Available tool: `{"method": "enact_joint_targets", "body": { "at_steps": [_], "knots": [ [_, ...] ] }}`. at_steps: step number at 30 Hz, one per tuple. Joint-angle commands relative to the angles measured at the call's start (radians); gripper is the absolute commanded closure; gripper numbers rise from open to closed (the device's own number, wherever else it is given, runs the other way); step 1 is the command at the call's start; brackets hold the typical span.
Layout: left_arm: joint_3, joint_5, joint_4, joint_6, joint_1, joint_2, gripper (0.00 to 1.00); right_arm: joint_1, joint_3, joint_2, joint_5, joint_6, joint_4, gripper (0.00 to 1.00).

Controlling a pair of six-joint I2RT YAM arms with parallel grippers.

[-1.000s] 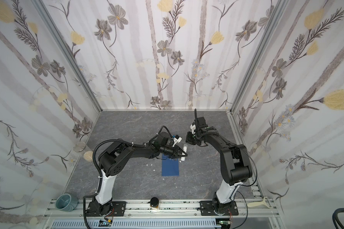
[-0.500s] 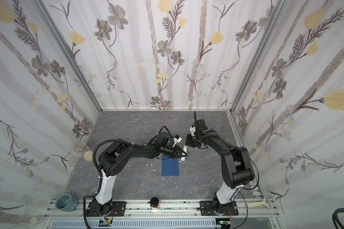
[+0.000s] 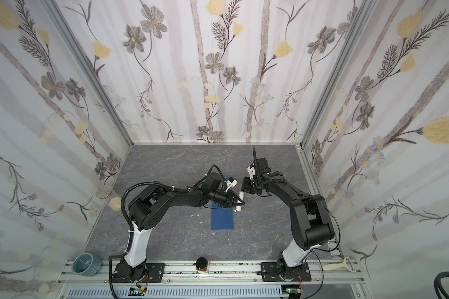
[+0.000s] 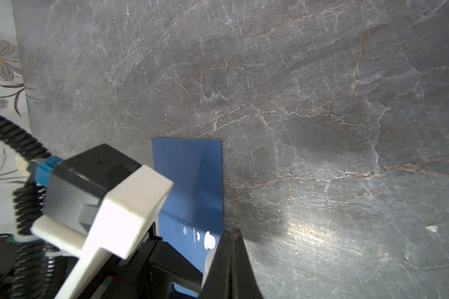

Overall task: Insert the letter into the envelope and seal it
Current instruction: 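Open the right gripper and draw it back from the capped glue stick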

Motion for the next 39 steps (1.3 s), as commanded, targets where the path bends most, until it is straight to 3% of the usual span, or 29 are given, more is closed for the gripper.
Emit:
{"method": "enact_joint_targets", "body": {
  "at_steps": [1, 30, 35, 39],
  "knots": [
    [0.015, -0.025, 0.041, 0.013, 0.004, -0.008, 1.00, 0.010, -0.018, -0.014, -0.035, 0.012, -0.015, 1.00],
    [0.020, -0.060, 0.013, 0.022, 0.006, -0.016, 1.00, 0.012, -0.106, -0.085, -0.003, 0.090, 0.089, 1.00],
    [0.078, -0.241, -0.237, 0.151, 0.007, -0.067, 1.00, -0.054, -0.091, -0.131, 0.003, 0.101, 0.119, 1.00],
    [0.059, -0.372, -0.329, 0.152, 0.017, -0.127, 1.00, -0.078, -0.077, -0.154, 0.003, 0.102, 0.140, 1.00]
  ]
}}
